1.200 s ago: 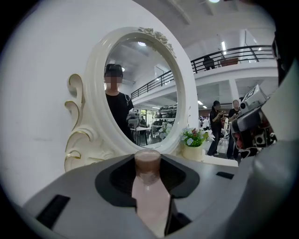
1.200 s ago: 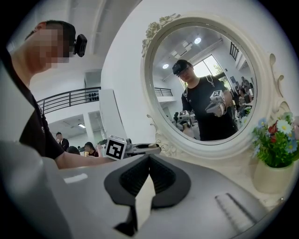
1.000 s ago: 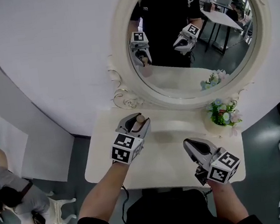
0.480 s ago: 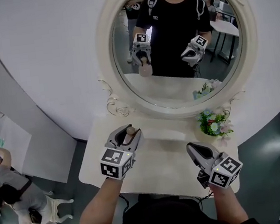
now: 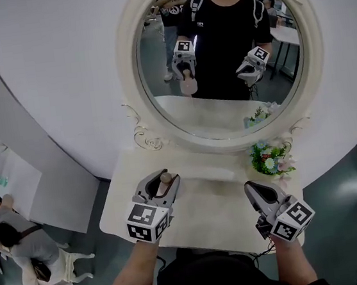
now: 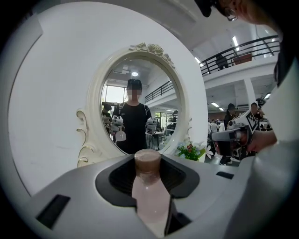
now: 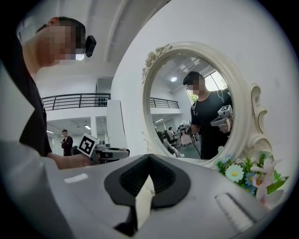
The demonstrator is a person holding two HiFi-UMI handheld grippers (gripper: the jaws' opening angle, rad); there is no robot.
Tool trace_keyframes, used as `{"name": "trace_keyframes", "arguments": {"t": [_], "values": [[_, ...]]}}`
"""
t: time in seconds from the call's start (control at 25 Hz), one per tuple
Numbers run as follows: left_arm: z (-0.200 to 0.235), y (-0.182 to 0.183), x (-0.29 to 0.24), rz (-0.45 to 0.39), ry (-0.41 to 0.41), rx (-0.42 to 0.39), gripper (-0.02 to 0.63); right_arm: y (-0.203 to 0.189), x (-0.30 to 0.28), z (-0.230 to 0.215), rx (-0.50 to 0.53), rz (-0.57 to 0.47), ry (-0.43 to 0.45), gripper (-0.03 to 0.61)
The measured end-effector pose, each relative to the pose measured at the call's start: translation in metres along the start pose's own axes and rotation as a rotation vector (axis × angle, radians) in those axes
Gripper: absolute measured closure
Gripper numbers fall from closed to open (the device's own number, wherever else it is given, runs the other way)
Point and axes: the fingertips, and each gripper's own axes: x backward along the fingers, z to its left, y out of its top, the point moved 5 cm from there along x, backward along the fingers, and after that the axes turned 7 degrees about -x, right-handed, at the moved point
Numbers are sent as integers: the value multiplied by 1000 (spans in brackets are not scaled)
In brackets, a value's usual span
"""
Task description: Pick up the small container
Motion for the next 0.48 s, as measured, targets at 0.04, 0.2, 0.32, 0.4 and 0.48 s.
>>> {"name": "trace_keyframes", "arguments": {"t": [0.04, 0.2, 0.32, 0.4, 0.48], "values": [[1, 1, 0, -3, 4, -3, 471, 2, 0, 0, 3, -5, 1, 569], [8, 8, -4, -3, 11, -16, 471, 11, -2, 1, 19, -30, 4, 569], [15, 15, -9, -2, 13, -31, 471, 20, -4, 1, 40, -45, 2, 569], [18, 19, -12, -2, 7, -45, 471, 23, -5, 0, 56, -44, -4, 569], [18, 21, -14, -4, 2, -49, 471, 24, -6, 0, 66, -40, -8, 571]]}}
